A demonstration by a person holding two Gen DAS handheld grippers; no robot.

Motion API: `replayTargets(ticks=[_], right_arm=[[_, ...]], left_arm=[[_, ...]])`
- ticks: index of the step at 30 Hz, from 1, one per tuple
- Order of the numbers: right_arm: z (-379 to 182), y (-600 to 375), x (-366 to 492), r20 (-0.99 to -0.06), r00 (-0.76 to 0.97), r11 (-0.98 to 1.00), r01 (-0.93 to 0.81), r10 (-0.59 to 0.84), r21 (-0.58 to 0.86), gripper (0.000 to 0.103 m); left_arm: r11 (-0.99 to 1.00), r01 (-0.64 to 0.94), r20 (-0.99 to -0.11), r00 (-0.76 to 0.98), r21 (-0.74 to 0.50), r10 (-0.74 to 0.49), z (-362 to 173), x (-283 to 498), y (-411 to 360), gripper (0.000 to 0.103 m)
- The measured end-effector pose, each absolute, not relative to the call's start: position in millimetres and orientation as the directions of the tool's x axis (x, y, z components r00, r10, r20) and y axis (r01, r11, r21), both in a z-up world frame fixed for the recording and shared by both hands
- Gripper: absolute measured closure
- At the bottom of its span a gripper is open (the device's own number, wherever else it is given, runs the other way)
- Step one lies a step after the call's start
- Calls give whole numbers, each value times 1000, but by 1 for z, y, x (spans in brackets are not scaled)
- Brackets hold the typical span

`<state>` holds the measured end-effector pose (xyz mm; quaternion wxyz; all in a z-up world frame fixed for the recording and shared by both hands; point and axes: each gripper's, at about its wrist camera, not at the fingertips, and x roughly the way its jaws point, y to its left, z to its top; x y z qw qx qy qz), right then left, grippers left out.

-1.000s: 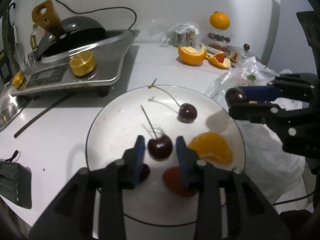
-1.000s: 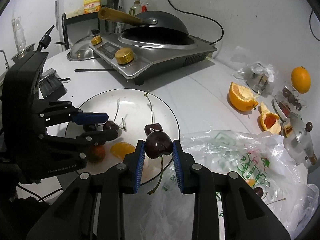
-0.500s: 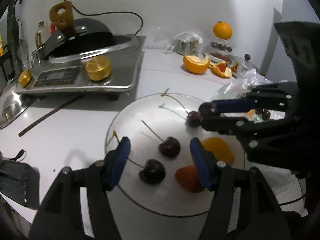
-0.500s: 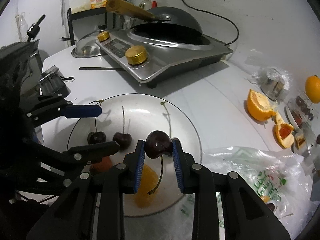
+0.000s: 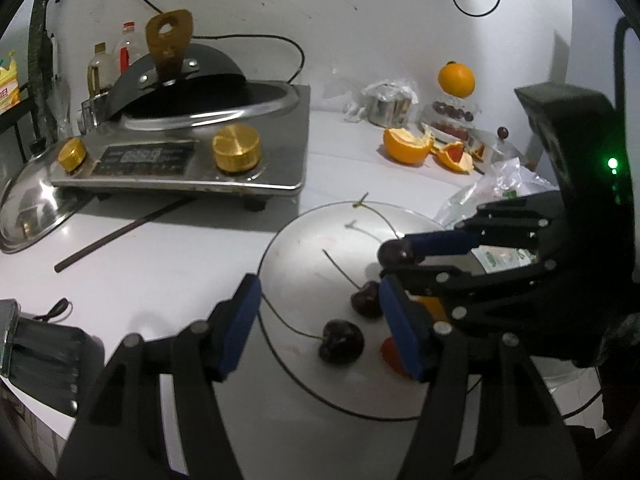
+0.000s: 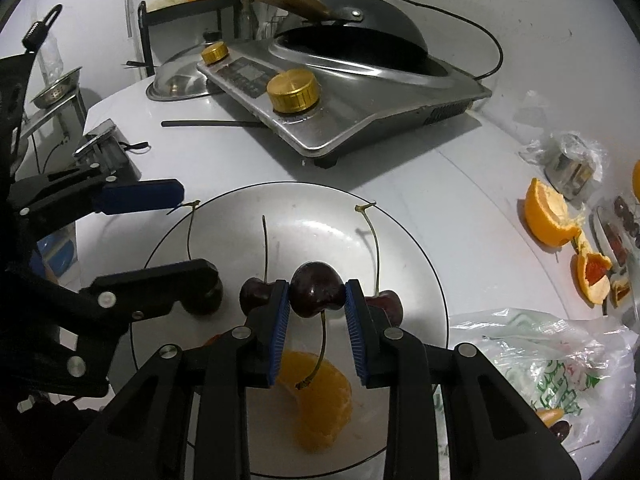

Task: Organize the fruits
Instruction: 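Open the left tool to drop its cherry while the right tool lowers and releases its cherry, then move both open tools back over the plastic bag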

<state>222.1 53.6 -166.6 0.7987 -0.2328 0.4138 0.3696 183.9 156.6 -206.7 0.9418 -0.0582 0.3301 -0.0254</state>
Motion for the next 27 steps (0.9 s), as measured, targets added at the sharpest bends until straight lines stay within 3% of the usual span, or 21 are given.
replayTargets(ticks=[8,12,27], right_arm=[[-166,50,221,-835,391,627,-776,387,-72,72],[-164,44,218,-834,395,633,-771,386,-72,66],[-143,11,201,-807,444,663,-743,390,-88,66]], left_arm=[[992,28,-598,796,-120,-95,-200,180,150,39],[993,27,-595,798,-117,-92,-197,177,145,38],[995,37,-575,813,-97,-86,-186,165,123,37]])
